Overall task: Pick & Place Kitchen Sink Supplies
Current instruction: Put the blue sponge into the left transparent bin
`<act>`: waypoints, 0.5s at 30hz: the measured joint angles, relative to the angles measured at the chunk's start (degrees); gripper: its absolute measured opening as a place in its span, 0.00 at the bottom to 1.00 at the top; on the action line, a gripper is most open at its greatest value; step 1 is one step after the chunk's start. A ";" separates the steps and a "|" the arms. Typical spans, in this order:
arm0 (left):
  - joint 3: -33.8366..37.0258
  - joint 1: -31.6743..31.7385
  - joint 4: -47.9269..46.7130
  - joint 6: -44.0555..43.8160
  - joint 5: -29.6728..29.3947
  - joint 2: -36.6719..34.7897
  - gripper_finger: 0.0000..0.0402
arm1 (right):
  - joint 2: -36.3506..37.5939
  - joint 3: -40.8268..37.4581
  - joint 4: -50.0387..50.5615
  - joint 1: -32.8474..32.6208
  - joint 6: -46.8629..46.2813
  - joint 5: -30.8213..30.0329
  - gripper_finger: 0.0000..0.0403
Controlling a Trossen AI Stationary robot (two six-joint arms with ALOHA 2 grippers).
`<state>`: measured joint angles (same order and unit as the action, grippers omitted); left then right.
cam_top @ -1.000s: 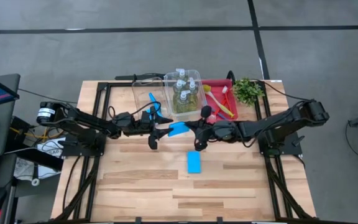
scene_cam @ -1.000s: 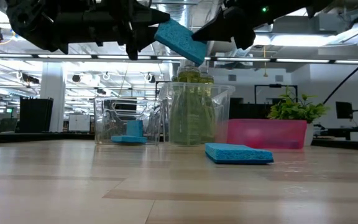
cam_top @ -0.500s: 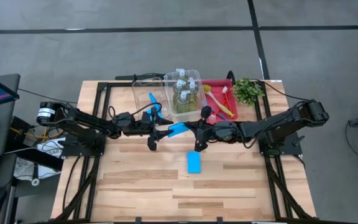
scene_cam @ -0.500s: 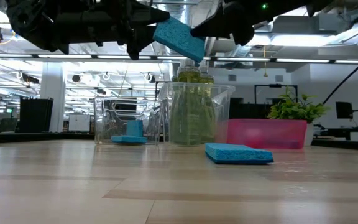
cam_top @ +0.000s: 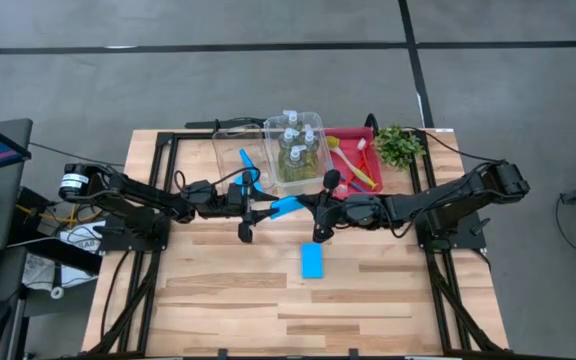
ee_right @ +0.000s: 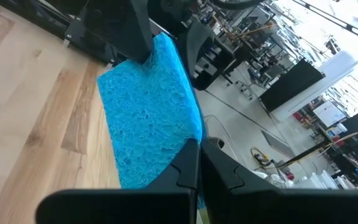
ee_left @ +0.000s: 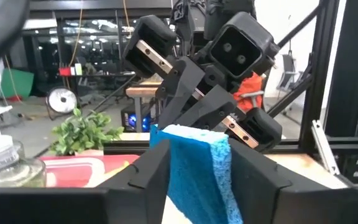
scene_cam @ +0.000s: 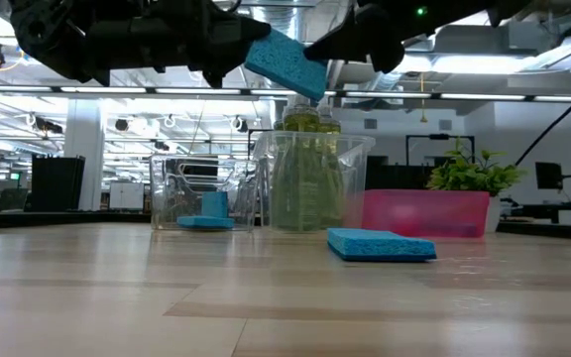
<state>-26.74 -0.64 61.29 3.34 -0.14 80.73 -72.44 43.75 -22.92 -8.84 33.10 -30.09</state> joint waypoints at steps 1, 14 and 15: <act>0.01 0.00 0.01 0.76 0.02 0.00 0.35 | 0.00 0.00 0.00 0.00 -0.02 0.00 0.00; 0.02 0.67 -0.03 4.34 -0.03 0.00 0.04 | 0.00 0.00 0.15 0.00 -0.15 -0.05 0.00; 0.02 0.73 -0.05 4.34 -0.03 0.00 0.05 | 0.00 0.00 0.17 0.00 -0.17 -0.04 0.00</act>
<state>-26.72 0.09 61.23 7.68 -0.17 80.73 -72.44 43.75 -22.75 -8.84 32.94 -30.13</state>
